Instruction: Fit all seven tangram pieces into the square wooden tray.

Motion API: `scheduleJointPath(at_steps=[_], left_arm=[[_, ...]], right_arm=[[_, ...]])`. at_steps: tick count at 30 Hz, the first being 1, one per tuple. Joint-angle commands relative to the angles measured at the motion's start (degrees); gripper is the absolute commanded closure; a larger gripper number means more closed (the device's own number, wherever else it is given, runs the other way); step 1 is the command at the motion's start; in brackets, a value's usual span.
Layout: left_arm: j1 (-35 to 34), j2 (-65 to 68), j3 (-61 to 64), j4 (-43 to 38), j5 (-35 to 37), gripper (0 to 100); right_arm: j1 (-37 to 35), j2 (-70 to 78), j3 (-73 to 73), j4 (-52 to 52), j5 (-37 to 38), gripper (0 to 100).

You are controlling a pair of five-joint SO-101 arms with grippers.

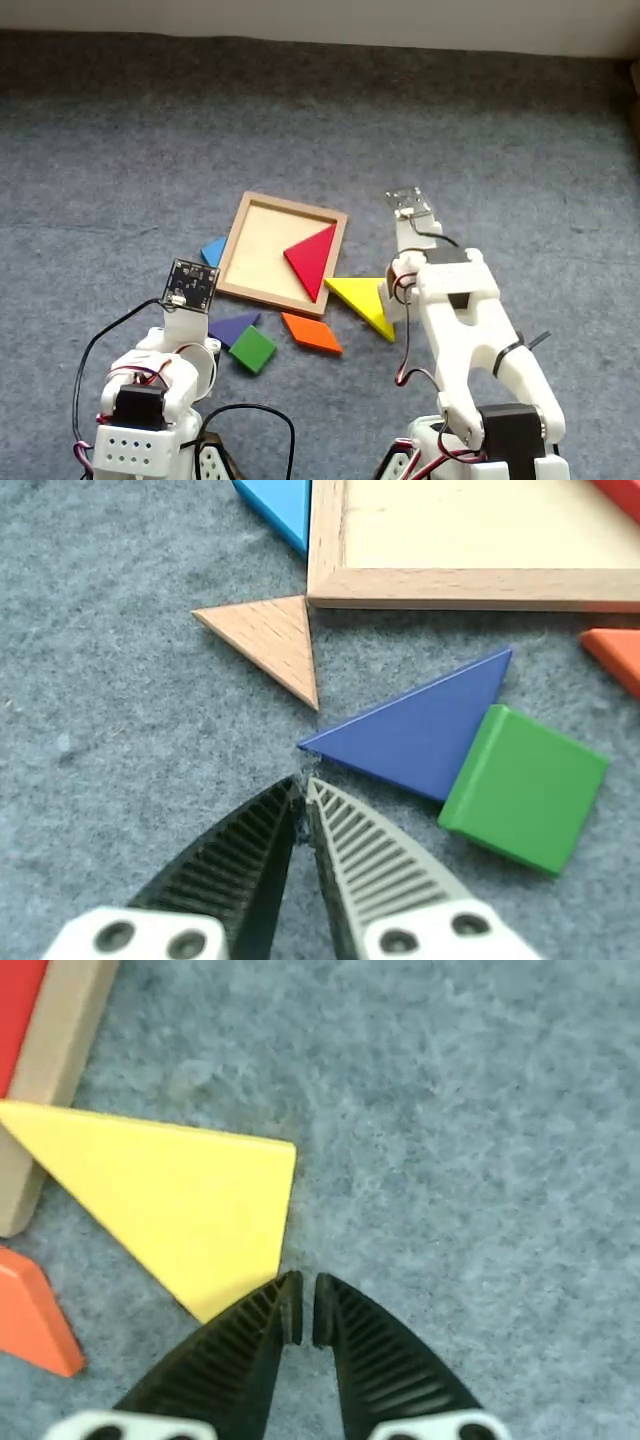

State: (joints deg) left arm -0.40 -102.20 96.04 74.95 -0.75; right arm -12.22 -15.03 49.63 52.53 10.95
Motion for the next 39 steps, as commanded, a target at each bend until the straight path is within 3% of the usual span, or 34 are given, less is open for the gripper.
scheduleJointPath(at_steps=[1, 12, 39], left_arm=[[-0.8, -0.5, 1.1, 0.3, 0.4, 99], [-0.8, -0.5, 1.1, 0.3, 0.4, 99], [-0.8, -0.5, 1.1, 0.3, 0.4, 99]], right_arm=[[0.7, -2.3, 0.4, -2.1, -2.6, 96.6], [0.3, -2.3, 0.7, -2.2, -3.3, 96.5], [-14.6, -2.3, -1.4, -5.8, -3.2, 96.4]])
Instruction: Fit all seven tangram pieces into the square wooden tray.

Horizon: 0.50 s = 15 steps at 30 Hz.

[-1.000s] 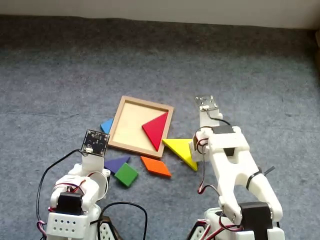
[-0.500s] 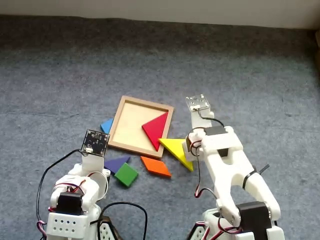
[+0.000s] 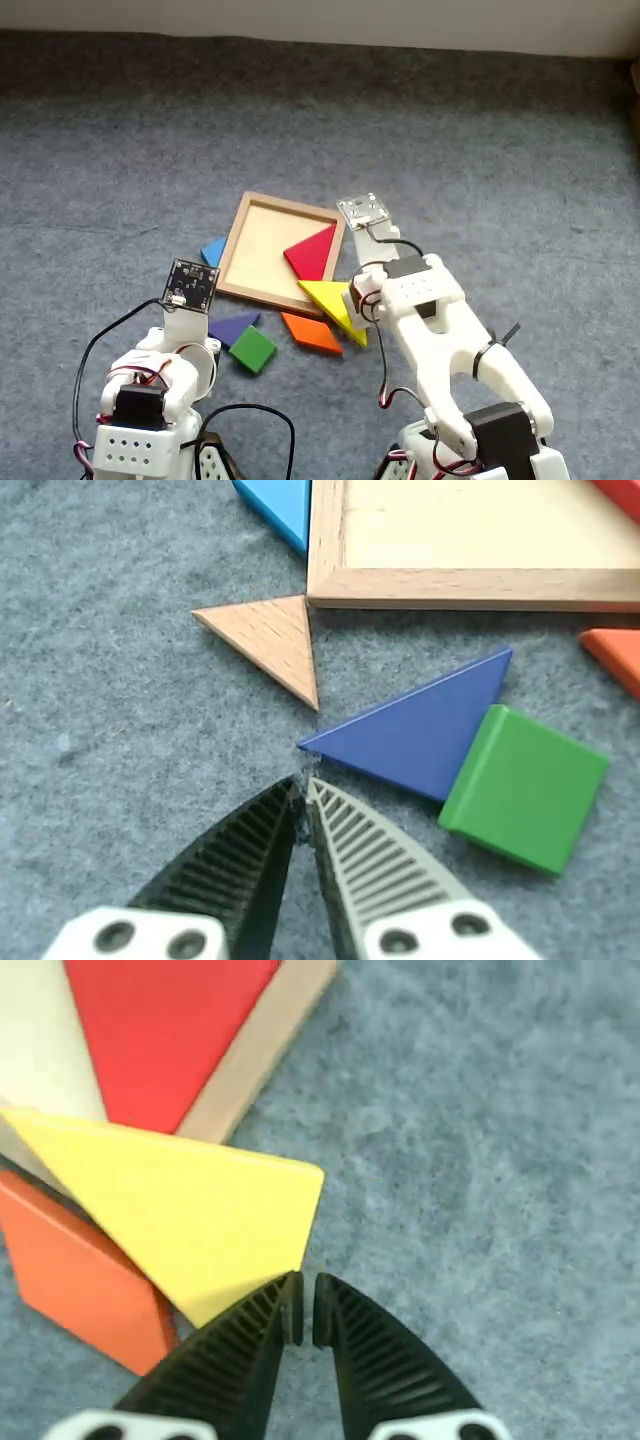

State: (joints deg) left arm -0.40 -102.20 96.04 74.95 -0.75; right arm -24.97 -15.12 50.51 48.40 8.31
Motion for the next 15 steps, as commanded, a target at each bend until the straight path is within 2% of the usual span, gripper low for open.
scheduleJointPath(at_steps=[1, 15], left_arm=[[-0.8, -0.5, 1.1, 0.3, 0.4, 99], [-0.8, -0.5, 1.1, 0.3, 0.4, 99]], right_arm=[[-2.0, -2.2, -2.3, -1.6, -0.5, 96.4], [-8.2, -2.3, -8.0, -1.7, -0.6, 96.4]])
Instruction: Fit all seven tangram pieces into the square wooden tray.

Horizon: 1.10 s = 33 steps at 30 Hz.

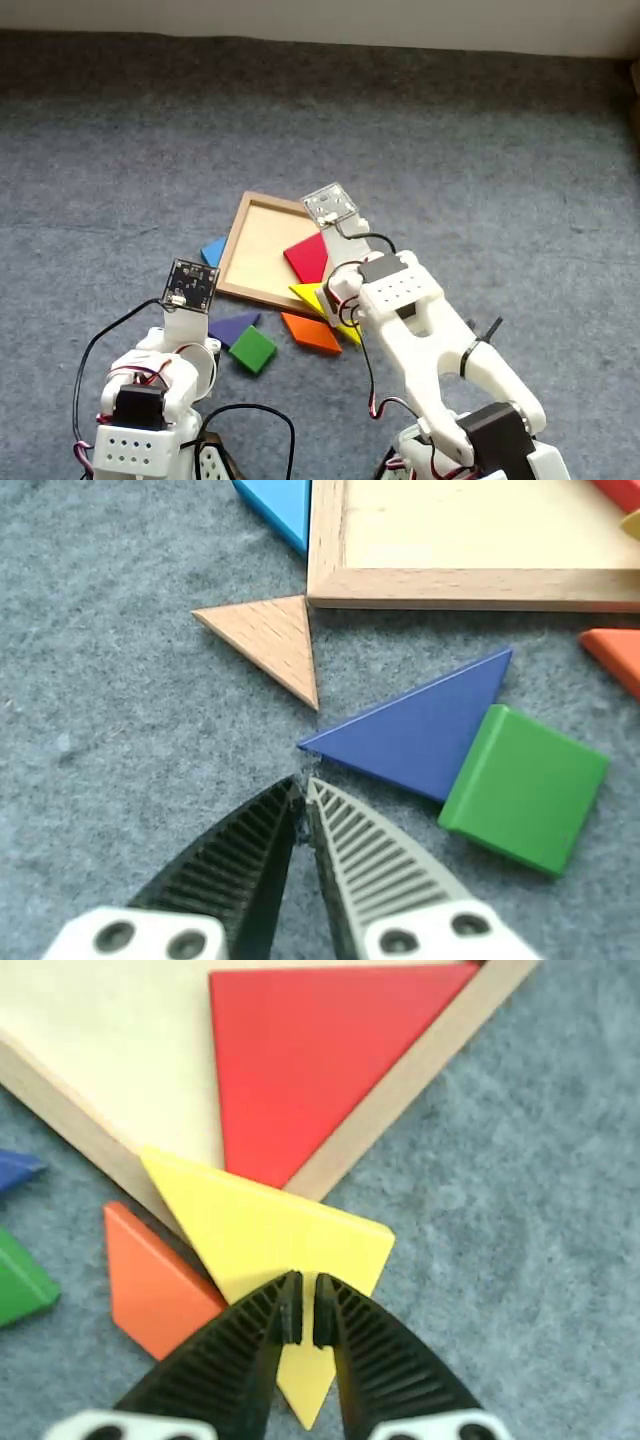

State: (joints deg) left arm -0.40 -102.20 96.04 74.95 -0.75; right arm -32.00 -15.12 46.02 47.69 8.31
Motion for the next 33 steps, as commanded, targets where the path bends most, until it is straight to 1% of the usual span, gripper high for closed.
scheduleJointPath(at_steps=[1, 4, 12, 20, 33], left_arm=[[-0.8, -0.5, 1.1, 0.3, 0.4, 99], [-0.8, -0.5, 1.1, 0.3, 0.4, 99], [-0.8, -0.5, 1.1, 0.3, 0.4, 99], [-0.8, -0.5, 1.1, 0.3, 0.4, 99], [-0.8, -0.5, 1.1, 0.3, 0.4, 99]], right_arm=[[-1.3, -2.3, -4.0, -1.0, -0.6, 96.4], [-1.4, -2.2, -5.1, -1.0, -0.6, 96.4], [-4.9, -1.5, -5.0, -1.2, -0.6, 96.4], [-5.1, 12.0, -12.7, -0.8, -0.6, 96.5], [-6.0, 19.4, -20.3, -0.9, -0.6, 96.5]])
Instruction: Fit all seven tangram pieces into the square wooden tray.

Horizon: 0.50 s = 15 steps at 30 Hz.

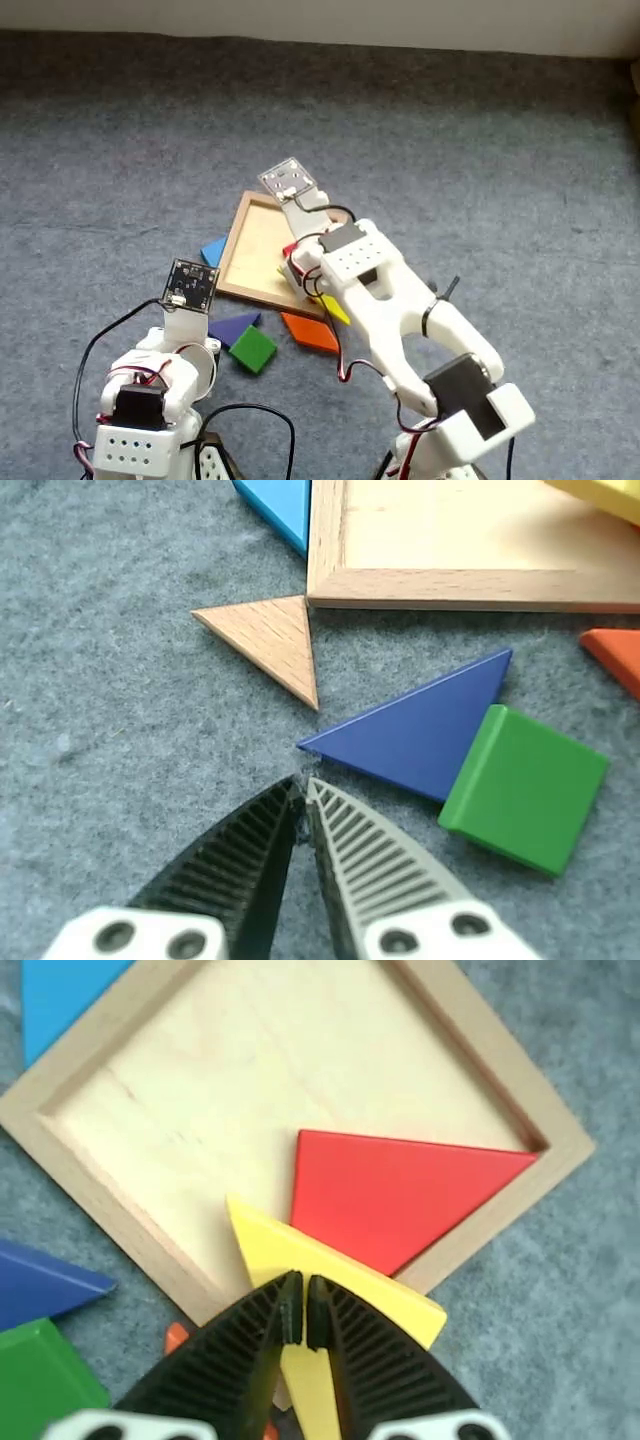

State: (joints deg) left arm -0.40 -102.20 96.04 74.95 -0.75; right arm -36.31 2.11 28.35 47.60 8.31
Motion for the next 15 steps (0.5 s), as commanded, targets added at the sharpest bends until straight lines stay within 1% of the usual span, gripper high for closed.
scheduleJointPath(at_steps=[1, 6, 12, 15], left_arm=[[-0.8, -0.5, 1.1, 0.3, 0.4, 99], [-0.8, -0.5, 1.1, 0.3, 0.4, 99], [-0.8, -0.5, 1.1, 0.3, 0.4, 99], [-0.8, -0.5, 1.1, 0.3, 0.4, 99]], right_arm=[[-2.2, 3.1, -3.4, -0.8, -0.6, 96.5], [-5.1, 7.3, -7.3, -0.8, -0.6, 96.5], [-8.0, 7.7, -9.1, -0.7, -0.4, 96.5], [-8.5, 6.5, -10.8, 3.1, -0.3, 96.5]])
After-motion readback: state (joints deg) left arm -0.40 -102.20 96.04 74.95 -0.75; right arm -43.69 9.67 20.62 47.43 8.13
